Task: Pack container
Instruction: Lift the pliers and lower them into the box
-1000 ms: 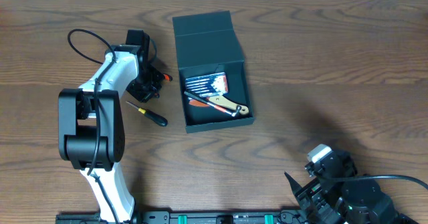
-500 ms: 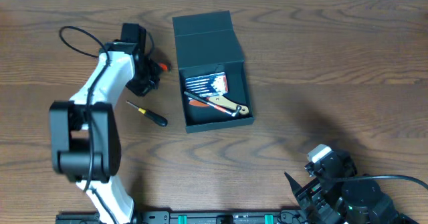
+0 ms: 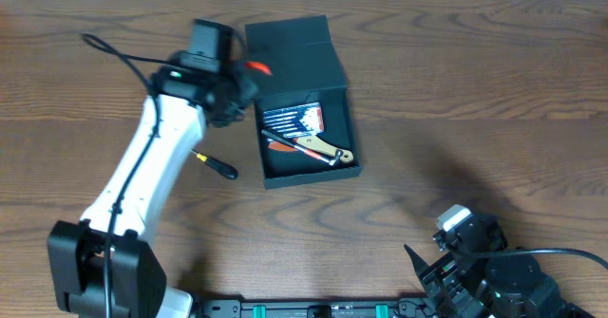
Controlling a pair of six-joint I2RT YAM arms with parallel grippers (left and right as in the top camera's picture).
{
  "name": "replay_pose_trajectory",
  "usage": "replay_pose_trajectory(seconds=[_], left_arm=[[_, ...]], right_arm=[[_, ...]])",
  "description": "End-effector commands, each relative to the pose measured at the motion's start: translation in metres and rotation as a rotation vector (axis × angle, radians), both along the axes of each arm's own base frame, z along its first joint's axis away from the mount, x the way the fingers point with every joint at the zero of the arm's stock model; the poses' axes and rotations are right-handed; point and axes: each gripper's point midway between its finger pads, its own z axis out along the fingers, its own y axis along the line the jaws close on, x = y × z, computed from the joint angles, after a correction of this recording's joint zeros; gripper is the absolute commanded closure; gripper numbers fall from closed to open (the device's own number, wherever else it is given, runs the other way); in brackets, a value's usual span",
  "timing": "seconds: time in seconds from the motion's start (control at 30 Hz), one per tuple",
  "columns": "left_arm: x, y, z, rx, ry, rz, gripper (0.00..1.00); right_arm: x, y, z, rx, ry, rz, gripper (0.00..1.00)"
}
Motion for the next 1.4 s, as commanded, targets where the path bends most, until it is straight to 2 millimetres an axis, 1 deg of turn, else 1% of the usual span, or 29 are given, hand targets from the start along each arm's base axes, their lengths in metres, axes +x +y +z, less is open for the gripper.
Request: replay_pose_trajectory(seconds=[0.0,0.17,0.2,0.27,0.3,0.4,0.53,0.67,0.93,0.97,1.07,1.13,1.17,1.27,1.37], left_arm=[[-0.012,-0.035,0.003,-0.044,0.017,0.017,0.94],[-0.035,-0.082,-0.004,-0.082,0.065,-0.012,0.94],[-0.038,-0.088,-0.006,-0.086,0.075,-0.012,0.94],[-0.047,-0.104,-0.015,-0.099,0.115,0.007,0.94],[-0.05,-0.108,-0.018,-0.103,0.128,0.017,0.94],[-0.056,-0.119,-0.037,-0.116,0.195,0.092,0.94],[-0.059,-0.127,-0.065,-0.13,0.283,0.204,0.94],[-0.057,-0.132,-0.083,-0.13,0.318,0.217,0.94],[-0.06,-0.134,-0.109,-0.112,0.38,0.23,0.93],[-0.061,-0.134,-0.113,-0.11,0.389,0.23,0.9],[-0.062,-0.135,-0.117,-0.107,0.401,0.23,0.67],[-0.062,-0.135,-0.117,-0.106,0.4,0.23,0.57],[-0.062,-0.135,-0.117,-0.107,0.4,0.23,0.55],[-0.06,-0.136,-0.115,-0.114,0.391,0.228,0.55],[-0.057,-0.138,-0.105,-0.135,0.366,0.223,0.55]], right_arm=[[0.001,-0.002,0.0,0.009,0.001,-0.019,0.01],[0.001,-0.002,0.0,0.008,0.001,-0.019,0.01],[0.001,-0.002,0.0,0.009,0.001,-0.019,0.01],[0.001,-0.002,0.0,0.009,0.001,-0.019,0.01],[0.001,-0.002,0.0,0.008,0.001,-0.019,0.01],[0.001,-0.002,0.0,0.009,0.001,-0.019,0.01],[0.001,-0.002,0.0,0.008,0.001,-0.019,0.01],[0.001,-0.002,0.0,0.009,0.001,-0.019,0.01],[0.001,-0.002,0.0,0.008,0.002,-0.019,0.01],[0.001,-0.002,0.0,0.009,0.001,-0.019,0.01],[0.001,-0.002,0.0,0.008,0.001,-0.019,0.01],[0.001,-0.002,0.0,0.009,0.001,-0.019,0.01],[0.001,-0.002,0.0,0.009,0.001,-0.019,0.01],[0.001,-0.002,0.0,0.008,0.001,-0.019,0.01],[0.001,-0.002,0.0,0.009,0.001,-0.019,0.01]])
